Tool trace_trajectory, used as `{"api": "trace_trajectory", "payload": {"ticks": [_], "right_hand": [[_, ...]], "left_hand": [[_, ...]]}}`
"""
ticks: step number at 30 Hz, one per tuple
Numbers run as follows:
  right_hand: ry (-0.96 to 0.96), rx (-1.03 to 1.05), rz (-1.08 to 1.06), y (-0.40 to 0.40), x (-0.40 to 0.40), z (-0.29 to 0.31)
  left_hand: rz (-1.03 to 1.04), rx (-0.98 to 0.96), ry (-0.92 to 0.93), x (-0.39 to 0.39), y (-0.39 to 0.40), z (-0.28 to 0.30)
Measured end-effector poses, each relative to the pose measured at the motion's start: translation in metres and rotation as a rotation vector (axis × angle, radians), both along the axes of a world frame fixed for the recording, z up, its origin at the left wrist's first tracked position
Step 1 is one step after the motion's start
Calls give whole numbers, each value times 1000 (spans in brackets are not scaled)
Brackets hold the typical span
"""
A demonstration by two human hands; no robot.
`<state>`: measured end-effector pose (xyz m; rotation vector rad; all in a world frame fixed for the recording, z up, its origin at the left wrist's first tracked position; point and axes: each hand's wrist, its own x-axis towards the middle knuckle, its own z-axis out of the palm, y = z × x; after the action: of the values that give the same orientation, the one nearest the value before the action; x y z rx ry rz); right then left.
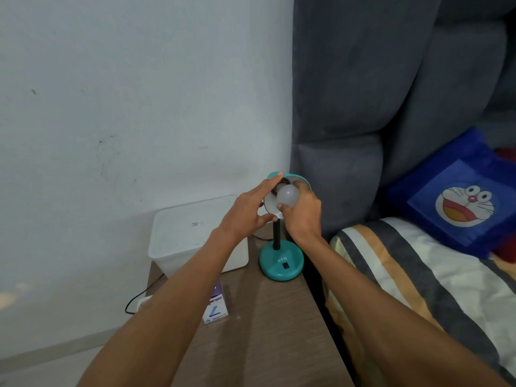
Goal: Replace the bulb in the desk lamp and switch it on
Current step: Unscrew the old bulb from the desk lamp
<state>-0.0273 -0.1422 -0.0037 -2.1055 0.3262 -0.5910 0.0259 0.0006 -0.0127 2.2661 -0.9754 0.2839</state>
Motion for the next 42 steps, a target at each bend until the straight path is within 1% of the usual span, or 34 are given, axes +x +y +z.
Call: {"api": "trace_trajectory", "payload": {"ticks": [4,7,9,11,14,18,23,28,33,38,40,42], "right_hand": [[19,26,11,3,0,2],[56,84,-4,3,5,3],[21,105,15,5,6,1],[-13,82,16,6,4,0],[-7,37,-10,6,0,-3],[1,46,-56,5,0,-4],[3,70,-10,9,2,-1],[5,46,4,6,7,0],[-37,110,41,6,7,-2],[19,15,-3,0,6,-1],[5,-37,11,1,4,0],[2,-40,16,0,3,1]], "left_hand": [[-12,2,-5,1,-2,-2],[-7,11,-13,1,-2,-2],[-9,6,-11,2,-2,-2],[-16,-2,-4,1,-1,-2],[-14,-9,2,1,0,-2],[-8,-11,6,2,1,-2],[-17,-7,-13,5,-2,-3],[-4,-1,-9,5,0,-3],[-7,-5,-11,5,0,-3],[-10,-18,5,4,1,-3],[-8,-22,12,3,0,-3],[-1,-25,16,3,0,-2]]}}
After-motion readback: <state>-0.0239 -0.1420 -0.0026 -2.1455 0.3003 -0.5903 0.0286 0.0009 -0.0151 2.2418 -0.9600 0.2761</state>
